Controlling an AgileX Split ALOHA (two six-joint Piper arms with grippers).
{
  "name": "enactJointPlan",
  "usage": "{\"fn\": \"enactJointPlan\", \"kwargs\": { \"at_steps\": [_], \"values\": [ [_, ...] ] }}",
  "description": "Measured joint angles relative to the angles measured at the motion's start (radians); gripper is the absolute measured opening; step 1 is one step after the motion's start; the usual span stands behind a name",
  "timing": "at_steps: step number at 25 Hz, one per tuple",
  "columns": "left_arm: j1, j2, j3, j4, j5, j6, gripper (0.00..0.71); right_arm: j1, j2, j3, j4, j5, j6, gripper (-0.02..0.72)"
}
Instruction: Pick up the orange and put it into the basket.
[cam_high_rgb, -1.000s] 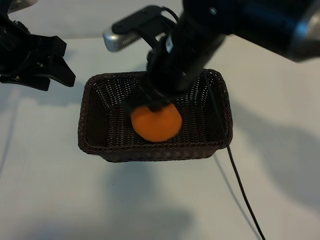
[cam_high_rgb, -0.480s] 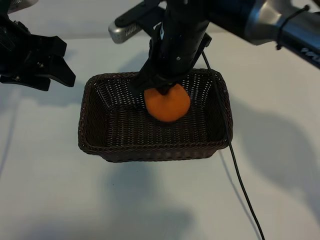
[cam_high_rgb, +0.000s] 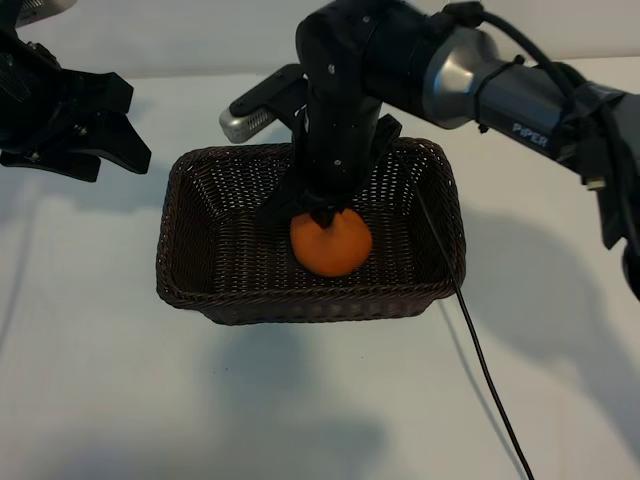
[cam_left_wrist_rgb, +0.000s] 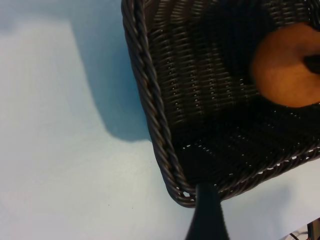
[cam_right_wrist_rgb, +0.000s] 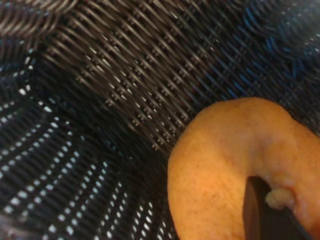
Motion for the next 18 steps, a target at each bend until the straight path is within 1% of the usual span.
{"fn": "enactJointPlan", "kwargs": {
  "at_steps": [4, 6, 8, 9, 11, 14, 16, 18],
  "values": [
    [0.000, 0.000, 0.000, 0.000, 0.000, 0.000, 0.566, 0.000, 0.003, -0.002, 0.000, -0.007, 0.000, 0.072],
    [0.000, 0.000, 0.000, 0.000, 0.000, 0.000, 0.566, 0.000, 0.003, -0.002, 0.001, -0.009, -0.001, 0.098],
    [0.000, 0.000, 0.000, 0.000, 0.000, 0.000, 0.566, 0.000, 0.003, -0.002, 0.000, 0.000, -0.011, 0.160],
    [0.000, 0.000, 0.000, 0.000, 0.000, 0.000, 0.566, 0.000, 0.003, -0.002, 0.001, 0.005, -0.013, 0.207],
    [0.000, 0.000, 0.000, 0.000, 0.000, 0.000, 0.566, 0.000, 0.003, -0.002, 0.001, 0.010, -0.015, 0.323],
    [0.000, 0.000, 0.000, 0.000, 0.000, 0.000, 0.566, 0.000, 0.003, -0.002, 0.001, 0.015, -0.017, 0.475],
    [0.000, 0.000, 0.000, 0.000, 0.000, 0.000, 0.566, 0.000, 0.003, -0.004, 0.000, 0.028, -0.017, 0.537],
    [0.000, 0.000, 0.000, 0.000, 0.000, 0.000, 0.566, 0.000, 0.002, -0.019, -0.002, 0.057, -0.016, 0.563]
  ]
}}
